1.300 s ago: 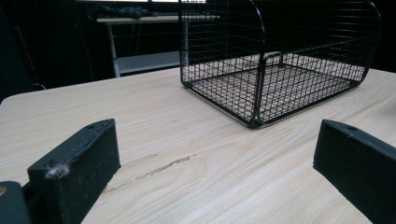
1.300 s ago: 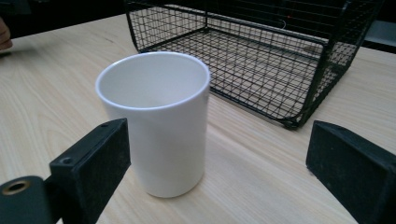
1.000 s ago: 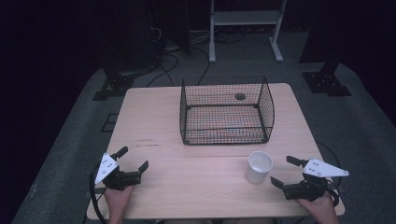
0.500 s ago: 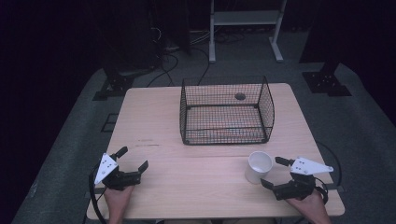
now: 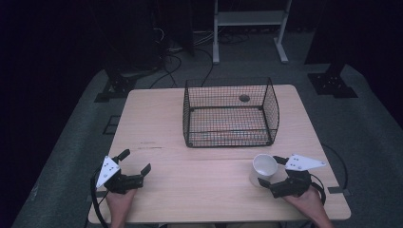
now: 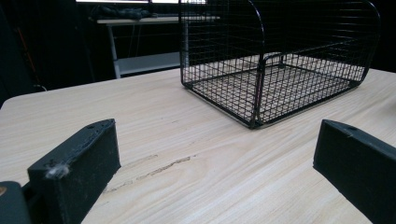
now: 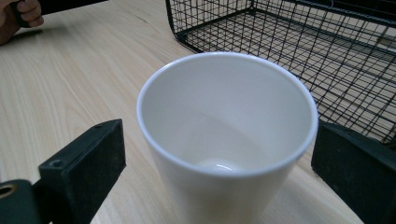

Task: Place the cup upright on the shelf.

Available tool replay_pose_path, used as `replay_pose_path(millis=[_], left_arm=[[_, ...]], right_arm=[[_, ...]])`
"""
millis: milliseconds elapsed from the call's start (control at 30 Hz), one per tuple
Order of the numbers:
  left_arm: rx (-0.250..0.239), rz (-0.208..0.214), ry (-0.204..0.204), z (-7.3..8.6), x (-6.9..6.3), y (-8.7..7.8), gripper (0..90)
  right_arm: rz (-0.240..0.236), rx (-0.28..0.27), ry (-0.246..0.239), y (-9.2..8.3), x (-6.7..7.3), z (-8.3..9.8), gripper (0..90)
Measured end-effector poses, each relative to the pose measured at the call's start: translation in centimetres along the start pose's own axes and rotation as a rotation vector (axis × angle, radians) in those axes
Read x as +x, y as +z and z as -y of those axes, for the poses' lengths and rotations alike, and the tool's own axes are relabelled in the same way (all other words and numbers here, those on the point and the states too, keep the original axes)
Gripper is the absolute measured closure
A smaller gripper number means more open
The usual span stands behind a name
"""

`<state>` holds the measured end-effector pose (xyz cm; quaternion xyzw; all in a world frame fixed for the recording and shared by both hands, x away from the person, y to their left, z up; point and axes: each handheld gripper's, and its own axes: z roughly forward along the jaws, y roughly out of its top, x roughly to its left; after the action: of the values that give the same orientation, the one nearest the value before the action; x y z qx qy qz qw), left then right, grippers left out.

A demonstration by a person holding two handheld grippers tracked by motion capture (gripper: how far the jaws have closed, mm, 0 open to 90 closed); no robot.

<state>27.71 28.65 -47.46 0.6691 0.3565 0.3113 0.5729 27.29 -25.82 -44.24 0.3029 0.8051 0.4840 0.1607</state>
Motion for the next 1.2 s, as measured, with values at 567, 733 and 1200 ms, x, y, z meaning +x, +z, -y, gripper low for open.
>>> replay_pose_path(millis=[567, 733, 1200], left_arm=[[-0.001, 0.001, 0.001, 0.0, 0.0, 0.0, 0.0], [-0.001, 0.002, 0.001, 0.0, 0.0, 0.0, 0.0], [0.002, 0.004, -0.002, 0.0, 0.0, 0.0, 0.0]], right_arm=[[-0.042, 0.010, -0.014, 0.4, -0.6, -0.6, 19.2], [-0.058, 0.004, -0.003, 0.0, -1.0, -1.3, 19.5], [-0.135, -0.007, -0.013, -0.6, -2.5, -5.6, 19.6]])
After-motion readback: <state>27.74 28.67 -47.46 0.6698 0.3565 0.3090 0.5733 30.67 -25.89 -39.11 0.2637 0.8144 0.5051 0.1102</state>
